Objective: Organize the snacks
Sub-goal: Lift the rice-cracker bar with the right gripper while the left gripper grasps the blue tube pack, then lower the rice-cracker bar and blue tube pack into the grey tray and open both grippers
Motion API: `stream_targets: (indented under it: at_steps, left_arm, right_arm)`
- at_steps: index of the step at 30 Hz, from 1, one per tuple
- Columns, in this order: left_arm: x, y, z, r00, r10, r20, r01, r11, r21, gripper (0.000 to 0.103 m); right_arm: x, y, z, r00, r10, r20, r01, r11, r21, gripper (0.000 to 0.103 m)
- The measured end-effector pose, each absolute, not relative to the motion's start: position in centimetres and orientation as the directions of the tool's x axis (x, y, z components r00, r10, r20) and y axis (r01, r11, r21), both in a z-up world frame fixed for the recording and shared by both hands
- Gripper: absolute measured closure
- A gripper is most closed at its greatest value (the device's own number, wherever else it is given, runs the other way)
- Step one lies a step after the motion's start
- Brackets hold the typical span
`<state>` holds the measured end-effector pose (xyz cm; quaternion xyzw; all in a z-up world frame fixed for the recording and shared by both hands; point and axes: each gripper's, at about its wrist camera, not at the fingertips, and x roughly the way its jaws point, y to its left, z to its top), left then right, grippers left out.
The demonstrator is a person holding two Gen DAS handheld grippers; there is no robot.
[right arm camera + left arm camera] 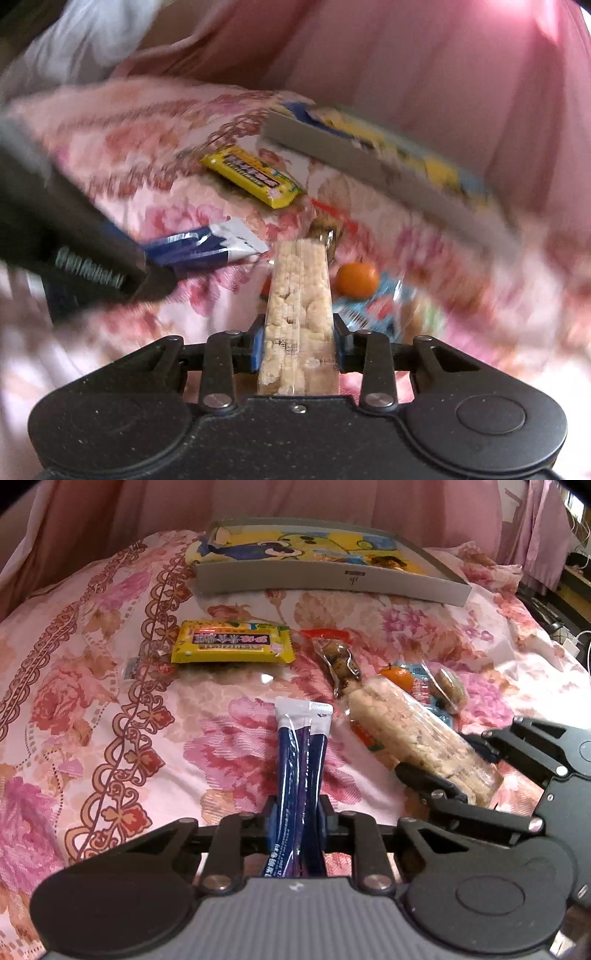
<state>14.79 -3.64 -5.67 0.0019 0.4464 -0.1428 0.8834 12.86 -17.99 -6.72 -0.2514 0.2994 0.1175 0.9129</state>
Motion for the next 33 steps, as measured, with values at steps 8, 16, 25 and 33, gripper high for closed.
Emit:
stream_targets:
  at_steps: [8,16,25,33]
  left_arm:
    - [14.2,-2.6,-4.7,0.617,-0.258,-0.743,0.199,0.965,-0.169,0.081]
    - [15.5,-4.1,-1.3,0.71,-0.27,-0.65,0.205,0.963,-0.175,0.081]
    - [23.6,-9.2,3.6,0.809,-0.233,-0.539,0.179,0.972,-0.152,0.081]
    - [33.3,-14.7,5.1,0.842,-0.2,-0.501,0.134,0.977,-0.165,0.081]
  right_arm:
    - [12.8,-18.8,-5.5,0.852,0.05,-0.521,-0.308,0.852,-0.424,0.068]
    - [13.8,-21.0,-2.8,0.94,0.05,-0.337,-0.199,0.883,-0.425,0.068]
    - [19.7,-25.9,-0.1,0.977,0.0,-0.213,-0.052,0.97,-0.238,0.067]
    - [25.5,-29.8,1.2,0.988,-0.026,-0.15,0.005,0.99,-0.143,0.067]
